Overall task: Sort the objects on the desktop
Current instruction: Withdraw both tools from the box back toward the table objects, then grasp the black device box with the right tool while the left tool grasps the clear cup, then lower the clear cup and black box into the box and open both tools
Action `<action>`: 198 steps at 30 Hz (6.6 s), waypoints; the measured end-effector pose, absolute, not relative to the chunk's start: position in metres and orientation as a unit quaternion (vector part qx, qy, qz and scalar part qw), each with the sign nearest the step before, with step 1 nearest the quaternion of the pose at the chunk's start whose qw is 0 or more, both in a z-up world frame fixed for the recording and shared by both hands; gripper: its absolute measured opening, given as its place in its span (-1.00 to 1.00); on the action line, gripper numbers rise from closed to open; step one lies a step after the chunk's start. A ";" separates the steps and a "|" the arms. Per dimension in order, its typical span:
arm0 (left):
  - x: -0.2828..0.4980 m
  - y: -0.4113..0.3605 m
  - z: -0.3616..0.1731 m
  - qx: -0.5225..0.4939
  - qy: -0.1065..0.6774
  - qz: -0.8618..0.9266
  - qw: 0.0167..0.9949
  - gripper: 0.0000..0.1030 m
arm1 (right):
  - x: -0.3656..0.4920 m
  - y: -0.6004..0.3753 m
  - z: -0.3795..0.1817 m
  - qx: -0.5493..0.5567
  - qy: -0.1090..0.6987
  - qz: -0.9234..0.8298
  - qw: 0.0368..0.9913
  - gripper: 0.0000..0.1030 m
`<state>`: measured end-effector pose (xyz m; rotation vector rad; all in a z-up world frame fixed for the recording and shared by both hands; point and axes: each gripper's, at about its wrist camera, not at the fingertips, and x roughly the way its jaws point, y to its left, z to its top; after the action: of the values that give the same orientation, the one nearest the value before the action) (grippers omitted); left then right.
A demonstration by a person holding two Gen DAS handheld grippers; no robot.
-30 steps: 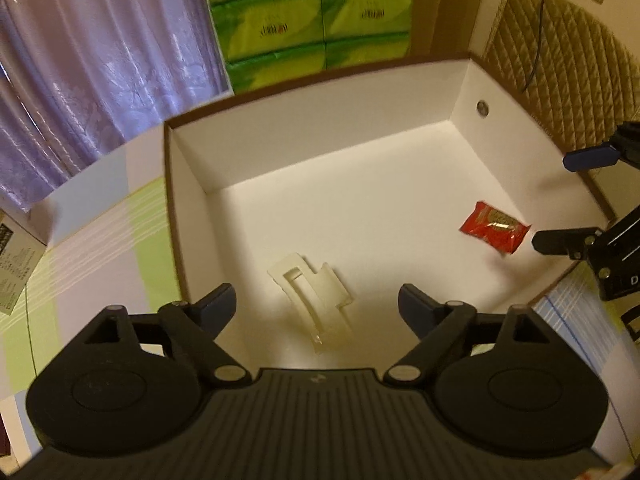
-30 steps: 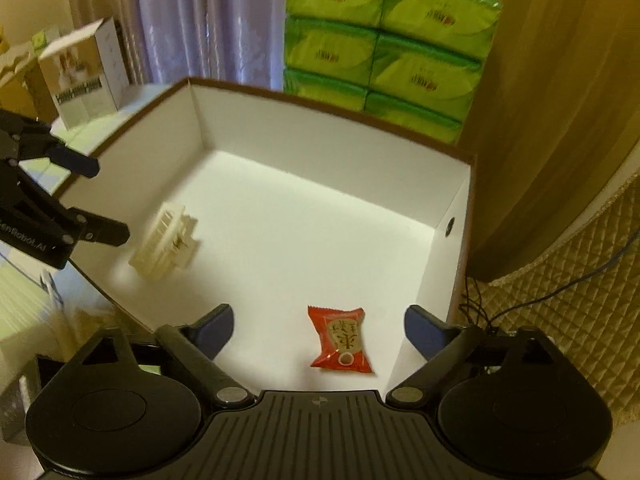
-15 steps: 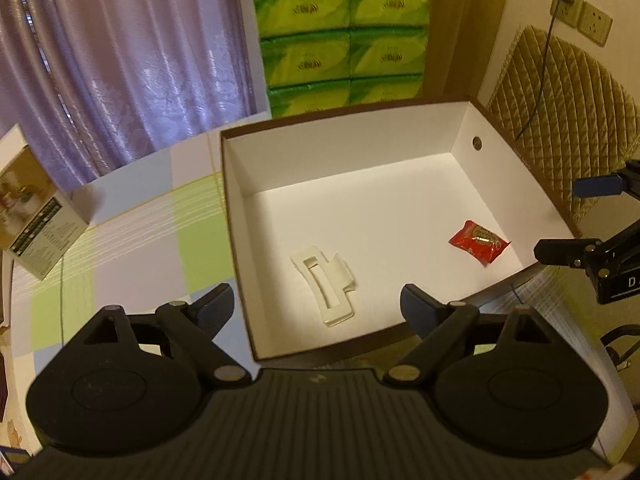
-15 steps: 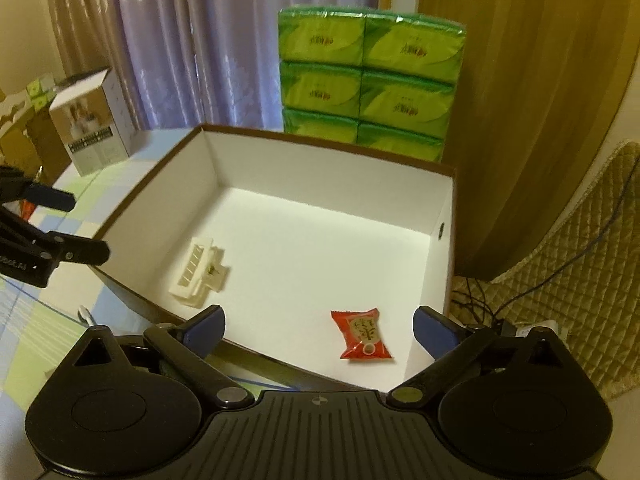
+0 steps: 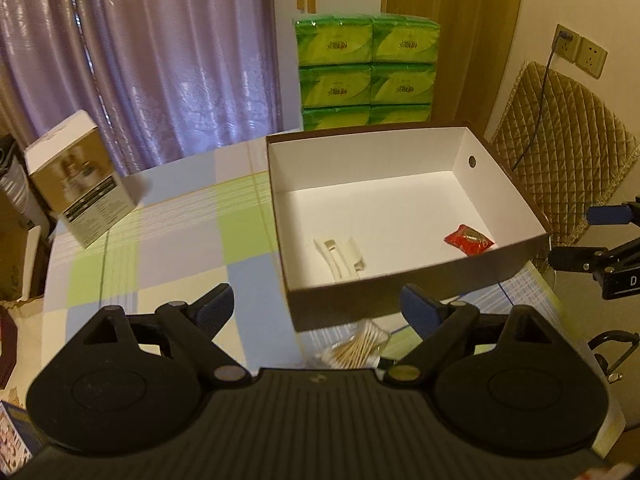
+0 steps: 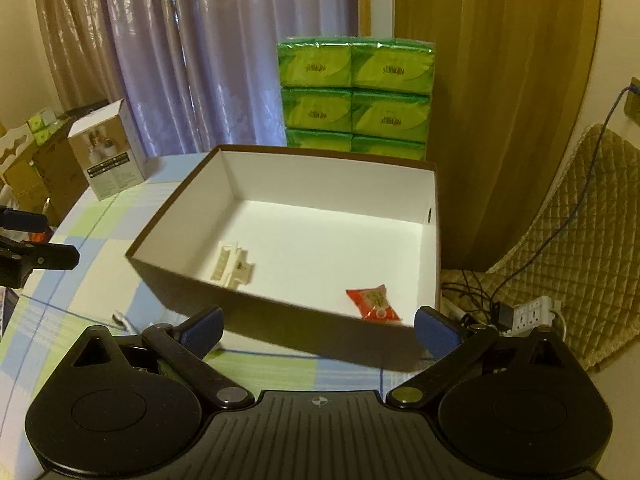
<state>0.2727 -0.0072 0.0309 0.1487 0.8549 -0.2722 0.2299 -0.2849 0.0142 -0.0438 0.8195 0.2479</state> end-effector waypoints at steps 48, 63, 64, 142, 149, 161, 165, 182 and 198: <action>0.147 0.059 -0.039 0.016 0.494 -0.032 0.869 0.73 | 0.132 -0.212 -0.034 0.035 0.480 0.148 0.864 0.96; 0.176 0.087 -0.074 0.010 0.523 -0.030 0.852 0.73 | 0.158 -0.163 -0.057 0.041 0.472 0.105 0.874 0.74; 0.178 0.089 -0.076 0.010 0.524 -0.030 0.851 0.73 | 0.160 -0.160 -0.058 0.044 0.471 0.102 0.875 0.70; 0.243 0.024 -0.117 0.107 0.500 -0.194 0.837 -0.03 | 0.169 -0.206 -0.084 -0.013 0.506 0.082 0.858 -0.22; 0.231 0.015 -0.091 0.095 0.474 -0.205 0.851 -0.03 | 0.161 -0.221 -0.060 -0.006 0.485 0.090 0.870 -0.22; 0.232 -0.019 -0.053 0.089 0.429 -0.229 0.869 -0.03 | 0.162 -0.244 -0.021 -0.006 0.442 0.109 0.890 -0.22; 0.240 -0.027 -0.043 0.081 0.419 -0.233 0.874 -0.03 | 0.171 -0.256 -0.007 0.004 0.431 0.120 0.894 -0.22; 0.323 -0.060 -0.008 0.061 0.383 -0.224 0.894 -0.03 | 0.277 -0.295 0.055 0.006 0.368 0.121 0.922 -0.22; 0.446 -0.086 -0.054 0.057 0.435 -0.163 0.884 -0.03 | 0.406 -0.312 -0.011 -0.022 0.431 0.063 0.900 -0.22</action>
<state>0.4459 -0.0858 -0.0540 0.1195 0.9060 -0.3394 0.4059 -0.3122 -0.0105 -0.0451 0.8927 0.1302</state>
